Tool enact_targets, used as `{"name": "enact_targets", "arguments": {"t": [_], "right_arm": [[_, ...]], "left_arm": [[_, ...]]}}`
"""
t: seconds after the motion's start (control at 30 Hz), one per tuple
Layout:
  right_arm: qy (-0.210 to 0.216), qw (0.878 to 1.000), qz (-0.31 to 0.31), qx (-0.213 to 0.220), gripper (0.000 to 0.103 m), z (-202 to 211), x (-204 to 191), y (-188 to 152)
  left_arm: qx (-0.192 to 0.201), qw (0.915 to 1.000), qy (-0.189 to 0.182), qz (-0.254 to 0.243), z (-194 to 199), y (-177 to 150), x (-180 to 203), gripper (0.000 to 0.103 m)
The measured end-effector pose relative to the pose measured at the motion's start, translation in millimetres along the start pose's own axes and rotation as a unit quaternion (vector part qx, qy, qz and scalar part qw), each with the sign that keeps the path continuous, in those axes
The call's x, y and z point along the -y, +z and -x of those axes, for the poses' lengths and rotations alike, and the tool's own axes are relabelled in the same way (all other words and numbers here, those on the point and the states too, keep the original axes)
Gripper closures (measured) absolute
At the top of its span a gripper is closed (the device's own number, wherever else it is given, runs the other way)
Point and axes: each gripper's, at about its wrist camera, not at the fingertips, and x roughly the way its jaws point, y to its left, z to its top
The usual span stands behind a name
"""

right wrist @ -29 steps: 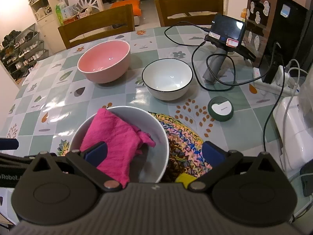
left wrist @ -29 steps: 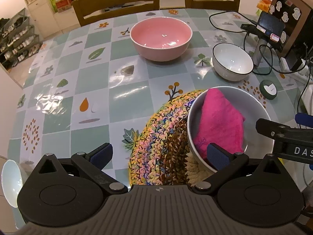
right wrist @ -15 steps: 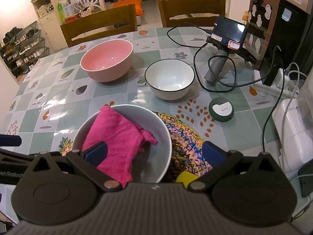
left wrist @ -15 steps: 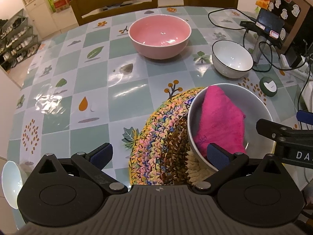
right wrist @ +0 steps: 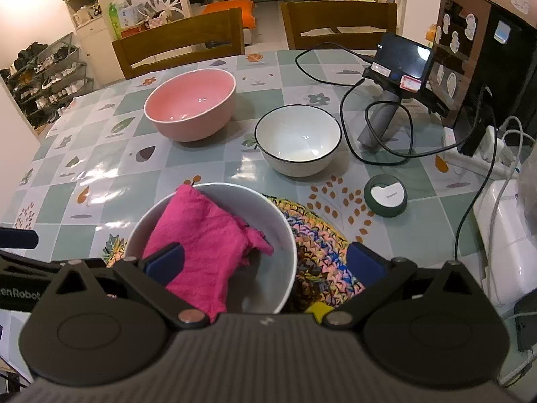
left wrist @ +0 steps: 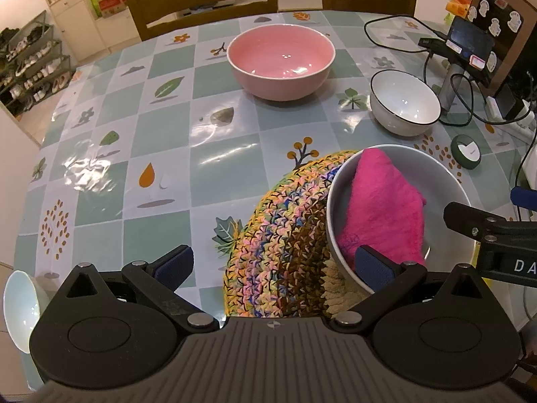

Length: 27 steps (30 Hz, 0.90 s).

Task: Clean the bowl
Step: 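Move both tools toward the grey bowl holding the pink cloth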

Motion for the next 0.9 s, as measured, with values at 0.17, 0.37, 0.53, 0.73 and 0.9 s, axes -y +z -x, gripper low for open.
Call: {"name": "enact_targets", "arguments": {"t": [0.17, 0.37, 0.53, 0.73, 0.9], "right_arm": [[0.001, 1.0, 0.009, 0.002, 0.001, 0.0, 1.8, -0.1], [0.006, 1.0, 0.021, 0.001, 0.001, -0.7, 1.2, -1.8], [0.011, 1.0, 0.021, 0.002, 0.001, -1.1, -1.6, -3.1], [0.016, 1.0, 0.02, 0.001, 0.001, -1.9, 2.1, -2.2], [0.017, 1.0, 0.019, 0.001, 0.001, -1.4, 3.1, -3.1]], "left_arm": [[-0.002, 1.0, 0.001, 0.006, -0.5, -0.1, 1.7, 0.0], [0.0, 0.9999, 0.003, 0.013, -1.1, -0.1, 0.9, 0.0], [-0.003, 0.9998, 0.005, 0.017, -3.2, -0.3, -0.2, 0.0], [-0.005, 0.9998, 0.006, 0.02, -3.6, -1.7, -1.2, 0.0], [-0.006, 0.9997, 0.006, 0.022, -4.1, -3.0, -0.9, 0.0]]}}
